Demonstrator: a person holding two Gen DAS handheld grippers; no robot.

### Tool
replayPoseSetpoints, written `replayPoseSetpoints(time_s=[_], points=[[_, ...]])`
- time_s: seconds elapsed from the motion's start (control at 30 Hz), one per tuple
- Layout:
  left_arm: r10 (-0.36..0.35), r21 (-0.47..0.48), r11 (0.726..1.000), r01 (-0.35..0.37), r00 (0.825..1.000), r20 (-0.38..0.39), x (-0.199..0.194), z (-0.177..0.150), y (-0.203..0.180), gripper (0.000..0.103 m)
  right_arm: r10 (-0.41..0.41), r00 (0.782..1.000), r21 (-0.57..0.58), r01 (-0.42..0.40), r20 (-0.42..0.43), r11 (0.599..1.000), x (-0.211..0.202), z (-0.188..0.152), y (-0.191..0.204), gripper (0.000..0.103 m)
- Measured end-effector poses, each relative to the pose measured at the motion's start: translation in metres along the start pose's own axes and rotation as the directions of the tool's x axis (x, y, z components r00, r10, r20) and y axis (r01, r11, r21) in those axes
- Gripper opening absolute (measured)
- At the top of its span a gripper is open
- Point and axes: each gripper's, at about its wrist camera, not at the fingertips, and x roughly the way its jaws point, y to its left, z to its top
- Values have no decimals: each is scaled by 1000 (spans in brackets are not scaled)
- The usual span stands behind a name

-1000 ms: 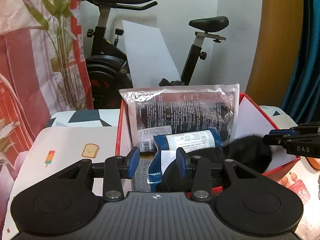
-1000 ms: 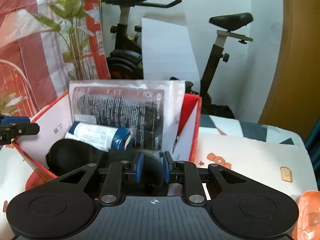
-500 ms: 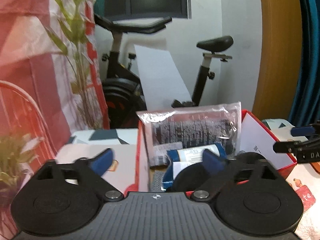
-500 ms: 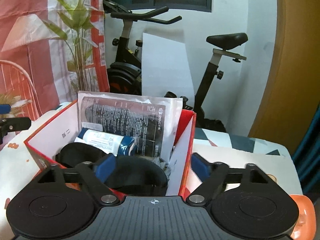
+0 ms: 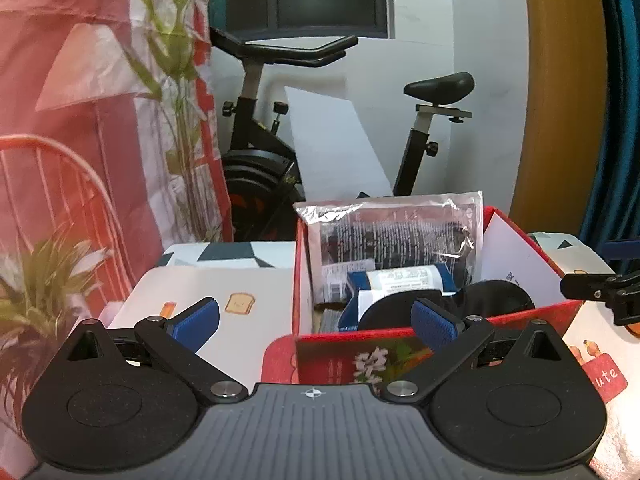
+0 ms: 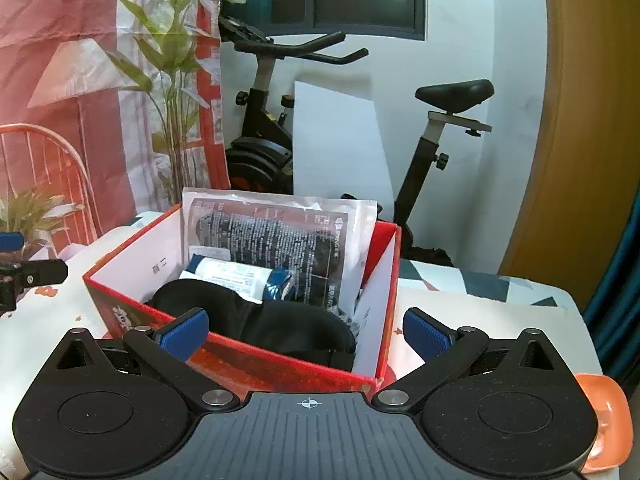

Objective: Organize soft objects
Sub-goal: 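Move both grippers down to the green felt pouch with tassel, then close the left gripper on the green felt pouch while the right gripper grips it too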

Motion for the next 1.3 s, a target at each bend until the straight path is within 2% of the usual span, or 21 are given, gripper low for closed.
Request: replayPoseSetpoints(time_s=[0.4, 0.67, 0.83, 1.13, 1.23, 1.3], points=[[24, -65, 998, -27, 999, -41, -25, -39, 3, 103, 17, 999, 19, -16, -27, 1000, -21, -46, 0, 102], [4, -69, 998, -11, 994, -107, -12, -70, -7, 103, 37, 990, 41, -31, -138, 999, -3, -95, 5, 87], [-14, -99, 995, -3, 985, -173, 3, -83, -7, 103, 32, 980, 73, -18, -196, 997, 8, -119, 9, 86], [-15, -113, 994, -9, 977, -214, 7, -98, -8, 103, 52, 972, 76, -35, -229, 996, 19, -134, 11, 79], [-24, -130, 991, -7, 972, -235, 11, -103, -7, 103, 69, 967, 84, -50, -244, 995, 24, -137, 11, 72], [-27, -137, 990, -7, 970, -242, 14, -106, -6, 103, 77, 965, 77, -60, -249, 995, 25, -139, 15, 71]])
